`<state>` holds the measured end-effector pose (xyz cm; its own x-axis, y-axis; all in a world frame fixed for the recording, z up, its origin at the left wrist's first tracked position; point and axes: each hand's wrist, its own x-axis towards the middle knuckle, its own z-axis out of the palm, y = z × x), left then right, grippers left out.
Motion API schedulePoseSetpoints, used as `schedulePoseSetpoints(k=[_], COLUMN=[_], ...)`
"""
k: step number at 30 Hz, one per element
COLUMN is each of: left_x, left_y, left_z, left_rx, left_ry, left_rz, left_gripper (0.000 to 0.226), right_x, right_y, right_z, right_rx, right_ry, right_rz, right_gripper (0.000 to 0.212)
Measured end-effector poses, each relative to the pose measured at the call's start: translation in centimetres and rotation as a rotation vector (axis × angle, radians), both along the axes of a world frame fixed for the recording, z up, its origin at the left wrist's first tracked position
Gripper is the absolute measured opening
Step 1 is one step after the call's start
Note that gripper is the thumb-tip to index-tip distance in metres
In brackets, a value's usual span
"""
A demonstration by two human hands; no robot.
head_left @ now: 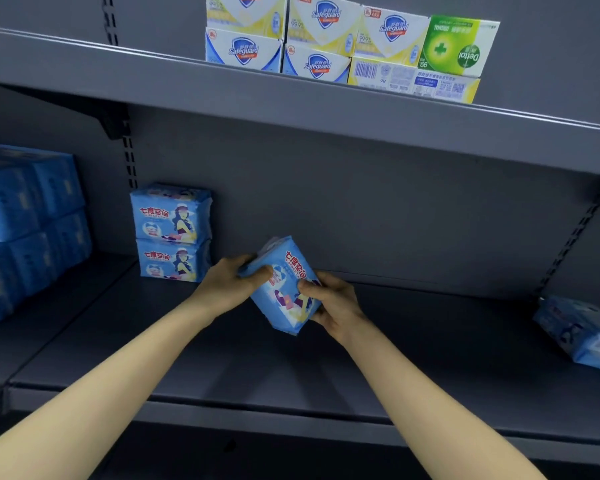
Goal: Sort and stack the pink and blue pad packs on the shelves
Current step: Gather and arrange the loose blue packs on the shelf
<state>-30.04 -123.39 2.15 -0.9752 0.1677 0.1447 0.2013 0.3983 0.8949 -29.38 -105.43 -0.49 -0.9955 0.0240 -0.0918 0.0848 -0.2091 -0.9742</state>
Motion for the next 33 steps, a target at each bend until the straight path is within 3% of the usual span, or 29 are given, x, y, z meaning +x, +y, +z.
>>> schedulePoseSetpoints(k=[13, 24, 29, 33], left_x=[-0.4, 0.2, 0.0, -0.1], left_y=[-3.9, -8.2, -10.0, -11.2], left_z=[-0.4, -1.0, -1.4, -1.9], left_rx=[-0.066, -0.06, -0.104, -0.079], left_ry=[-0.046, -0.063, -0.04, -0.003], left_rz=[-0.02, -0.086, -0.106, -0.108], left_gripper=[0.014, 0.045, 0.05, 0.041], right_x=[0.8, 1.7, 2.2, 2.5], right_y=[-4.6, -9.6, -11.7, -13.6], right_z=[0.8, 0.8, 1.4, 2.0], right_rx=[0.169, 0.352, 0.636, 1.038], right_ry=[0.059, 0.124, 0.192, 0.227], right_rz=[-0.096, -0.188, -0.183, -0.142], right_gripper=[0.025, 0.027, 0.033, 0.051])
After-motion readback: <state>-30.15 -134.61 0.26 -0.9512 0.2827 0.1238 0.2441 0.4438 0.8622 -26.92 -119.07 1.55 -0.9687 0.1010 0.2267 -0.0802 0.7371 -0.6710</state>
